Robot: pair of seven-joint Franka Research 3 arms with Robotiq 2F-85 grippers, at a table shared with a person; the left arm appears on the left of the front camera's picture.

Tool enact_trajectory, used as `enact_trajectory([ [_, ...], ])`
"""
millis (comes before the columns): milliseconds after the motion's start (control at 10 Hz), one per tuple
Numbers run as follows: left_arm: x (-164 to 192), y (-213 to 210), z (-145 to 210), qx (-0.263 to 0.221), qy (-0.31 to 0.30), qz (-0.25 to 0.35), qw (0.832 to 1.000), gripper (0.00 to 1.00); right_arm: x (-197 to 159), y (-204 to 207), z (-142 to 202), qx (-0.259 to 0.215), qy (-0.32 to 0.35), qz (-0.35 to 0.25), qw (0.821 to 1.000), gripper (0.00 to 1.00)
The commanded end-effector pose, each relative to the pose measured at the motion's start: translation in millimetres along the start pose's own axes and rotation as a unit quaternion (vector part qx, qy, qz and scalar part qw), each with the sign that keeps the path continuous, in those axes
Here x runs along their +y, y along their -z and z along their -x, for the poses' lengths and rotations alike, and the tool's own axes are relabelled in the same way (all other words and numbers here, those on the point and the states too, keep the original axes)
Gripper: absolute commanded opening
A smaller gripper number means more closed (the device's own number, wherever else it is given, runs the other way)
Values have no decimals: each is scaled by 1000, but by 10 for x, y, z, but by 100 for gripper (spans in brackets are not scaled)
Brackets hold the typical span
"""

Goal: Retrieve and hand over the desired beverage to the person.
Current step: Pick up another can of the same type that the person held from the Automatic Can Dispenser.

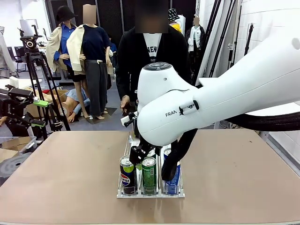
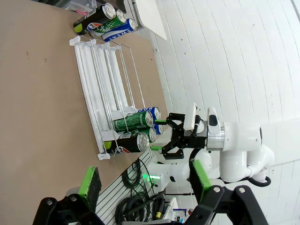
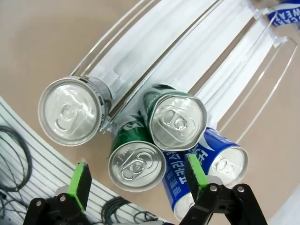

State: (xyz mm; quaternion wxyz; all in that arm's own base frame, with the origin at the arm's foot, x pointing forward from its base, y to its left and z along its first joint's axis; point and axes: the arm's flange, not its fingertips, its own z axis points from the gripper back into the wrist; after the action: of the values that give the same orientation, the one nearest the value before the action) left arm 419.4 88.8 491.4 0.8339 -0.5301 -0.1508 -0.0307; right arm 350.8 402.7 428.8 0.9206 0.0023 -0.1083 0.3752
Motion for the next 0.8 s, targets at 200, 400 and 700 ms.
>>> enact_trajectory([
  [200,-3,-13,8,-1,0,1,1000,100,96,111,-66,17,25,35,999,100],
  [400,-3,-13,8,-1,0,1,1000,100,96,155,-67,23,30,30,999,100],
  [700,-3,-13,8,-1,0,1,1000,100,69,214,-66,33,35,26,998,100],
])
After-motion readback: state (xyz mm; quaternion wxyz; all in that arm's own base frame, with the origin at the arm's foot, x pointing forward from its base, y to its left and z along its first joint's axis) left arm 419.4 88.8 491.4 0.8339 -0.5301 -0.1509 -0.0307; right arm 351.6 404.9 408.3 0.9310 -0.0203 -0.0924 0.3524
